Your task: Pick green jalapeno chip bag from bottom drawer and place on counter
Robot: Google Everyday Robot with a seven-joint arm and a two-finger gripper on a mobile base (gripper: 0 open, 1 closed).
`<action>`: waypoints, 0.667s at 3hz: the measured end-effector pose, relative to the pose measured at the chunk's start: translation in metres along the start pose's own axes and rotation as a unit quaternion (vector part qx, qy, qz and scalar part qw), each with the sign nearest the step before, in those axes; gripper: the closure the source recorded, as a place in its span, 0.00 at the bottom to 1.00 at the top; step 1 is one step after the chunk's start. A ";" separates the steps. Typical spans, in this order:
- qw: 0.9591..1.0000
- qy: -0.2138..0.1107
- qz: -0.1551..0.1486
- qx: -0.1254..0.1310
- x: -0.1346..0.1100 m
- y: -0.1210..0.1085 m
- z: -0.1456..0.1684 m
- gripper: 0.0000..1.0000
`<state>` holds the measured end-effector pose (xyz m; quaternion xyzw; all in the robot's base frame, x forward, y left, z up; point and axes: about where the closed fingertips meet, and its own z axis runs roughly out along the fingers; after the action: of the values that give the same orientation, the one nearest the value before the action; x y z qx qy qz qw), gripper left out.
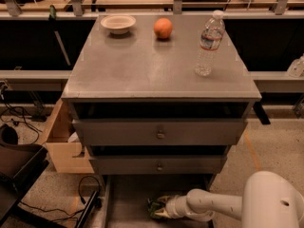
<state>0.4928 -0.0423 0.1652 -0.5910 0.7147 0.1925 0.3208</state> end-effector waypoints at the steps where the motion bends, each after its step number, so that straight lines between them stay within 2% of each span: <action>1: 1.000 0.004 -0.002 0.001 0.000 0.000 0.004 0.88; 2: 1.000 0.003 -0.003 0.000 -0.001 0.001 0.005 1.00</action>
Offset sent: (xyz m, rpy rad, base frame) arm 0.0015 0.0025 -0.0025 -0.0101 -0.0037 0.0007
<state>0.4933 -0.0381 0.1624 -0.5934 0.7142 0.1899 0.3189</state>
